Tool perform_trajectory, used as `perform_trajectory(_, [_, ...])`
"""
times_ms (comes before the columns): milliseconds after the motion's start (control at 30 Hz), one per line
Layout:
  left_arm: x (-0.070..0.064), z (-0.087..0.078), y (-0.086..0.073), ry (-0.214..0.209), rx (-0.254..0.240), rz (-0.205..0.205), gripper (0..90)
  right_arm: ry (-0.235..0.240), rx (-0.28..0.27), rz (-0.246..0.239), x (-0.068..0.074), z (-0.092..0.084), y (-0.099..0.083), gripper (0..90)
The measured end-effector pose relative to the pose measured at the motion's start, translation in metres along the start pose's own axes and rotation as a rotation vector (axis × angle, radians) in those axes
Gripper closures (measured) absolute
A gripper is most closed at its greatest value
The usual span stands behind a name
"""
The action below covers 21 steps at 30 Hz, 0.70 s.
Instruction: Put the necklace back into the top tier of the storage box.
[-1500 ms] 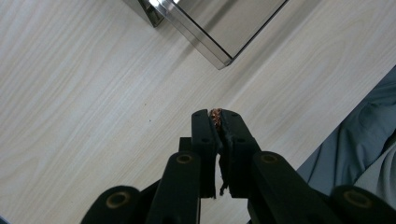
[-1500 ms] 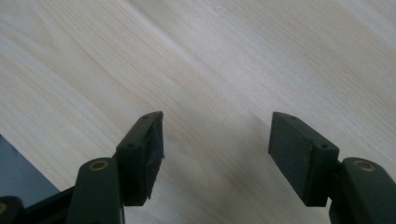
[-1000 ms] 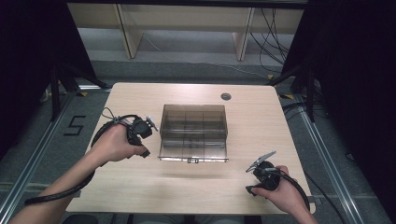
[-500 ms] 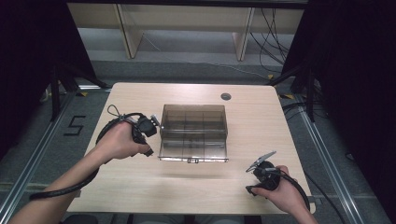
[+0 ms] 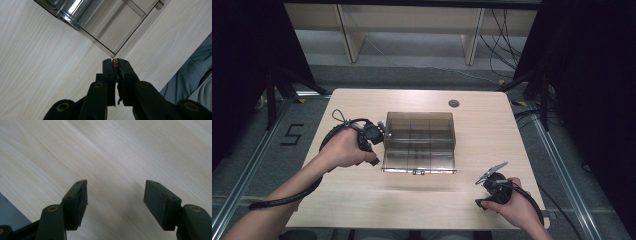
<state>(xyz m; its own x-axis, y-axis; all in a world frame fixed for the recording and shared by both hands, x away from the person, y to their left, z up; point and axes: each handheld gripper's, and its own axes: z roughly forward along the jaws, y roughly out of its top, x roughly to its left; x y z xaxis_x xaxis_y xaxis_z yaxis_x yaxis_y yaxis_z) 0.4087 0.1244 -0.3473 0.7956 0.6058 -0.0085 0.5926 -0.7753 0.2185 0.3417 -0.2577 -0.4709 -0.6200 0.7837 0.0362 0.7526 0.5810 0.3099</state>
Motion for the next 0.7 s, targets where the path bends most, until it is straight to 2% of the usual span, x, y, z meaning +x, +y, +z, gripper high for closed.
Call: perform_trajectory(700, [-0.006, 0.0, 0.019, 0.009, -0.004, 0.038, 84.5, -0.003, 0.001, 0.005, 0.0, 0.0, 0.0, 36.5])
